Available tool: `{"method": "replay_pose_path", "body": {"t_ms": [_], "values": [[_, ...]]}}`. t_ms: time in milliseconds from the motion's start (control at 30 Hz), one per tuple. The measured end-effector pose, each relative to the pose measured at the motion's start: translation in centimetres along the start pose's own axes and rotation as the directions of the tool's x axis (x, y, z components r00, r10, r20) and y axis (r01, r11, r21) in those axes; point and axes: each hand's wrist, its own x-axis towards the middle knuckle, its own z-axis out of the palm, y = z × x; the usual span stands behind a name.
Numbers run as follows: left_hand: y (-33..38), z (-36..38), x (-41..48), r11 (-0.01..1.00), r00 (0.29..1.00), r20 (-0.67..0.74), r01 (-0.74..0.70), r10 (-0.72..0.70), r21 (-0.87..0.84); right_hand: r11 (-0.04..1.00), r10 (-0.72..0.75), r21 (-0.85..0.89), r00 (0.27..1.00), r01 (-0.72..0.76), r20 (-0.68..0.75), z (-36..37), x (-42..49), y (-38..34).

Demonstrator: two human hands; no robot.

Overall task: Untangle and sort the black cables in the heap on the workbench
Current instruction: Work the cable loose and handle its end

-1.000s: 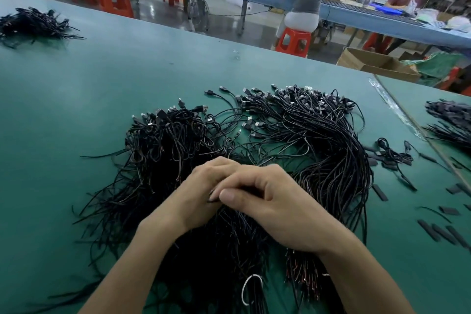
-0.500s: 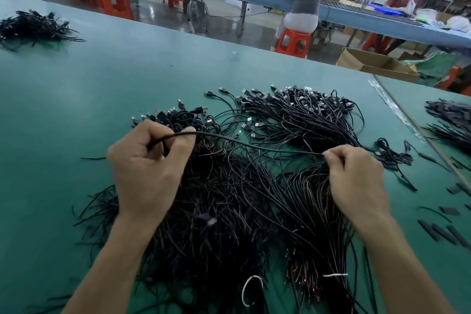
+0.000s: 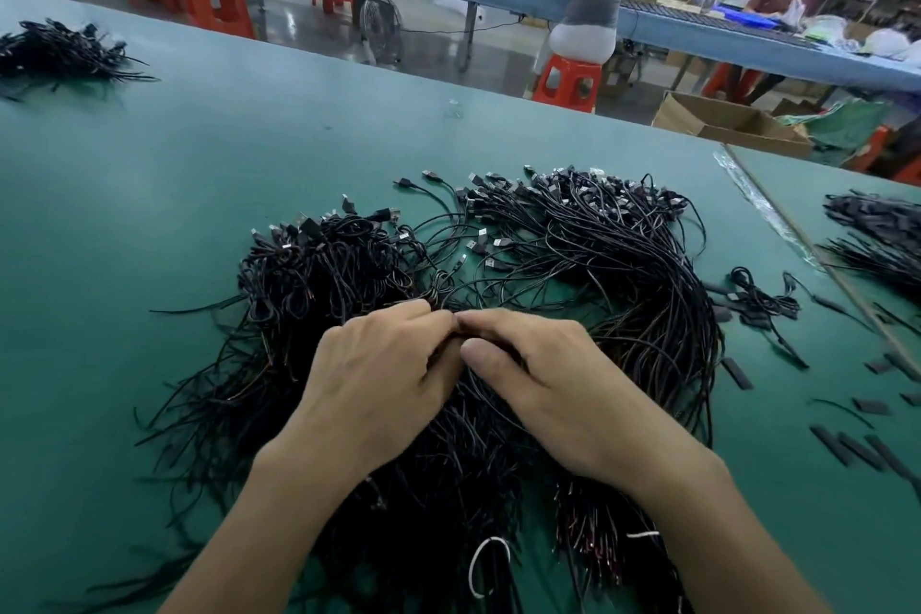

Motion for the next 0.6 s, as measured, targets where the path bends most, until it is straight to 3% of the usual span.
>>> {"method": "replay_pose_path", "body": {"t_ms": [133,167,233,300,367,433,500,600], "values": [[-0.1,0.0,0.0,0.971,0.985,-0.036,0.160,-0.169,-0.179,0.996,0.028,0.093,0.967,-0.004,-0.255,-0.1,0.5,0.2],[-0.3,0.0,0.1,0.927,0.972,0.003,0.224,-0.234,-0.301,0.991,0.054,0.136,0.945,-0.011,-0.323,-0.4,0.5,0.5],[-0.8,-0.4,0.2,0.756,0.939,0.236,0.340,-0.249,-0.559,0.978,0.087,0.207,0.912,-0.002,-0.401,-1.1,0.6,1.1],[-0.8,-1.2,0.1,0.602,0.886,0.464,0.379,-0.017,-0.702,0.960,0.109,0.281,0.907,0.011,-0.408,-1.5,0.7,1.4],[-0.4,-1.8,-0.1,0.442,0.792,0.540,0.391,0.286,-0.807,0.929,0.127,0.370,0.922,0.019,-0.365,-1.5,0.8,1.3],[0.2,-2.3,-0.3,0.224,0.712,0.466,0.412,0.526,-0.883,0.911,0.134,0.413,0.944,0.002,-0.301,-1.0,0.8,1.4],[0.4,-2.5,-0.5,-0.024,0.666,0.324,0.457,0.672,-0.889,0.896,0.160,0.443,0.953,-0.030,-0.259,-0.1,0.6,1.5],[0.4,-2.8,-0.3,-0.312,0.738,0.222,0.510,0.637,-0.802,0.887,0.216,0.452,0.949,-0.094,-0.228,0.8,0.3,1.7]]}}
